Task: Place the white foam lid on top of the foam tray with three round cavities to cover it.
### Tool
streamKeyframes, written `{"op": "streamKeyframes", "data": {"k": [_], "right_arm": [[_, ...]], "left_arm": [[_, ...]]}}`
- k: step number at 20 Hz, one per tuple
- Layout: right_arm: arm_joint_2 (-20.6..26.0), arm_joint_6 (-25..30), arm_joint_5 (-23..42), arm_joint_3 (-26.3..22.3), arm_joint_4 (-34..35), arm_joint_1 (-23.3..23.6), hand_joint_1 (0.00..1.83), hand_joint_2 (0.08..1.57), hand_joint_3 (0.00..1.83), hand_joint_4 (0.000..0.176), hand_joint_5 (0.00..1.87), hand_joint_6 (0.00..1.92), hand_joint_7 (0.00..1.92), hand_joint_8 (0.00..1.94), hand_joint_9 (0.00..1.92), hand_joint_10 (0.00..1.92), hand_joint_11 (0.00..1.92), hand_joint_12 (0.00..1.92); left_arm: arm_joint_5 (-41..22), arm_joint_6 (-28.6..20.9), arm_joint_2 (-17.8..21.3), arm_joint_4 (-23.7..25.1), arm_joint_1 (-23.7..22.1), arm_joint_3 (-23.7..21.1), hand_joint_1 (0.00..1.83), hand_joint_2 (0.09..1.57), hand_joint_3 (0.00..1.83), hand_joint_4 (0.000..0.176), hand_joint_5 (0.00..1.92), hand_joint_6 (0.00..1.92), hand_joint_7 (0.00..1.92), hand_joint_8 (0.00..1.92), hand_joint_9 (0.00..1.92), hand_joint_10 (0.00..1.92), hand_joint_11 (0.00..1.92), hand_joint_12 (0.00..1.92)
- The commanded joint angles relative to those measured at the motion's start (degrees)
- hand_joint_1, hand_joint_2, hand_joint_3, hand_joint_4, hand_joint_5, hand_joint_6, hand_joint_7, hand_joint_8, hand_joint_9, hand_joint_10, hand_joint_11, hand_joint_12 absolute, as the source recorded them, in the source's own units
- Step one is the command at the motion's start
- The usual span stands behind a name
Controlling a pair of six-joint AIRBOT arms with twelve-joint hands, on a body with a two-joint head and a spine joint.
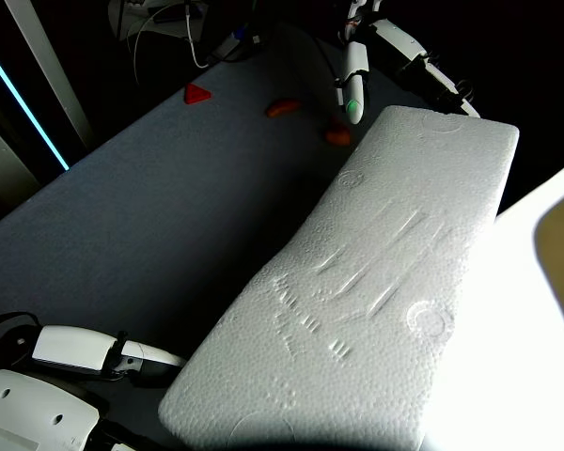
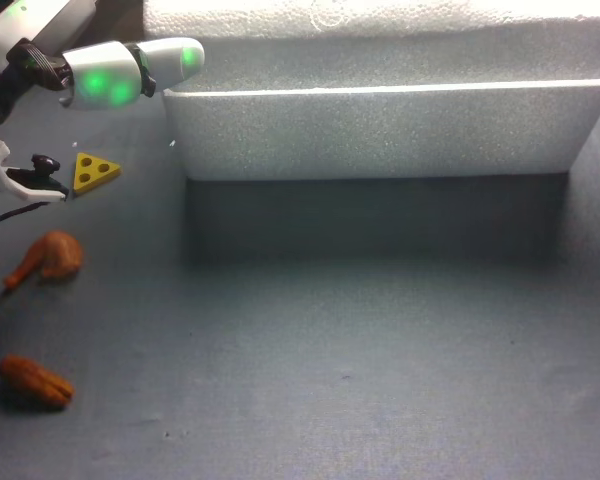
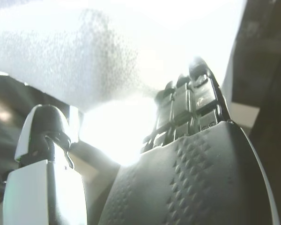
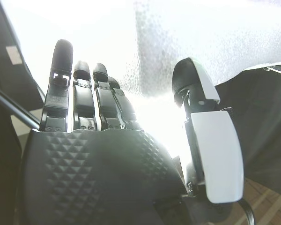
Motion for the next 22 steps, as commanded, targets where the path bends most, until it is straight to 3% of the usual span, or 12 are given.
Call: {"op": "streamKeyframes", "data": {"k": [1, 2, 5, 8, 10, 11, 13, 14, 17, 18, 20, 22], "right_arm": [[-0.25, 0.24, 6.28, -0.33, -5.33, 0.82, 0.46, 1.32, 0.00, 0.000, 0.00, 0.00, 0.01, 0.01, 0.00, 0.05, 0.00, 0.64], [-0.33, 0.24, 6.13, -0.29, -5.13, 0.77, 0.43, 1.33, 0.00, 0.000, 0.02, 0.01, 0.00, 0.00, 0.01, 0.01, 0.00, 0.49], [-0.92, 0.24, 4.76, 0.61, -4.69, 0.72, 0.44, 1.31, 0.00, 0.000, 0.01, 0.01, 0.03, 0.00, 0.05, 0.04, 0.00, 0.63], [-1.45, 0.24, 3.47, 1.72, -3.99, 0.73, 0.44, 1.30, 0.00, 0.000, 0.00, 0.00, 0.00, 0.00, 0.00, 0.00, 0.00, 0.42], [-1.70, 0.24, 2.56, 2.25, -3.40, 0.73, 0.48, 1.28, 0.00, 0.000, 0.00, 0.00, 0.00, 0.00, 0.00, 0.00, 0.00, 0.11], [-1.86, 0.17, 2.23, 2.49, -3.17, 0.73, 0.49, 1.27, 0.00, 0.000, 0.00, 0.00, 0.00, 0.00, 0.00, 0.00, 0.00, 0.02], [-2.02, -0.39, 1.62, 2.81, -2.62, 0.73, 0.50, 1.27, 0.00, 0.000, 0.00, 0.00, 0.00, 0.00, 0.00, 0.00, 0.00, 0.00], [-2.02, -0.40, 1.60, 2.81, -2.60, 0.73, 0.51, 1.25, 0.00, 0.000, 0.00, 0.00, 0.00, 0.00, 0.00, 0.00, 0.00, 0.00], [-2.02, -0.51, 1.47, 2.88, -2.47, 0.73, 0.53, 1.25, 0.00, 0.000, 0.00, 0.00, 0.00, 0.00, 0.00, 0.00, 0.00, 0.00], [-2.02, -0.53, 1.45, 2.88, -2.44, 0.72, 0.50, 1.24, 0.00, 0.000, 0.00, 0.00, 0.00, 0.00, 0.00, 0.00, 0.00, 0.00], [-2.02, -0.58, 1.38, 2.92, -2.35, 0.72, 0.49, 1.24, 0.00, 0.000, 0.00, 0.00, 0.00, 0.00, 0.00, 0.00, 0.00, 0.00], [-2.02, -0.61, 1.34, 2.96, -2.28, 0.72, 0.47, 1.25, 0.00, 0.000, 0.00, 0.00, 0.00, 0.00, 0.00, 0.00, 0.00, 0.00]], "left_arm": [[-6.44, -0.24, -0.76, 4.42, -0.31, -0.40, 0.58, 1.10, 0.00, 0.000, 0.16, 0.00, 0.01, 0.00, 0.00, 0.00, 0.00, 0.16], [-6.11, -0.24, -0.82, 4.25, -0.25, -0.25, 0.54, 1.10, 0.00, 0.000, 0.15, 0.00, 0.01, 0.00, 0.00, 0.00, 0.00, 0.24], [-4.75, -0.25, -1.48, 3.29, -0.18, 1.08, 0.56, 1.07, 0.00, 0.000, 0.15, 0.00, 0.01, 0.00, 0.00, 0.00, 0.00, 0.33], [-2.74, -0.29, -2.59, 2.95, -0.95, 2.89, 0.54, 1.05, 0.00, 0.006, 0.10, 0.00, 0.00, 0.00, 0.00, 0.00, 0.00, 0.41], [-1.33, -0.31, -3.34, 2.66, -1.41, 4.02, 0.52, 1.05, 0.00, 0.007, 0.03, 0.00, 0.00, 0.00, 0.00, 0.00, 0.00, 0.46], [-0.80, -0.31, -3.47, 2.35, -1.41, 4.43, 0.50, 1.05, 0.00, 0.011, 0.00, 0.00, 0.00, 0.00, 0.00, 0.00, 0.00, 0.65], [-0.30, -0.15, -3.47, 1.78, -1.12, 4.78, 0.47, 1.06, 0.00, 0.020, 0.00, 0.00, 0.00, 0.00, 0.00, 0.00, 0.00, 0.89], [-0.30, -0.12, -3.47, 1.78, -1.12, 4.79, 0.45, 1.06, 0.00, 0.013, 0.00, 0.00, 0.00, 0.00, 0.00, 0.00, 0.00, 0.81], [-0.13, 0.06, -3.45, 1.60, -1.07, 4.81, 0.48, 1.07, 0.00, 0.025, 0.00, 0.00, 0.00, 0.00, 0.00, 0.00, 0.00, 1.03], [-0.11, 0.08, -3.45, 1.58, -1.07, 4.82, 0.51, 1.09, 0.00, 0.037, 0.00, 0.00, 0.00, 0.00, 0.00, 0.00, 0.00, 0.89], [-0.02, 0.13, -3.43, 1.54, -1.06, 4.85, 0.48, 1.10, 0.00, 0.065, 0.00, 0.00, 0.00, 0.00, 0.00, 0.00, 0.00, 1.19], [0.07, 0.17, -3.43, 1.50, -1.05, 4.88, 0.43, 1.09, 0.00, 0.078, 0.00, 0.00, 0.00, 0.00, 0.00, 0.00, 0.00, 1.26]]}}
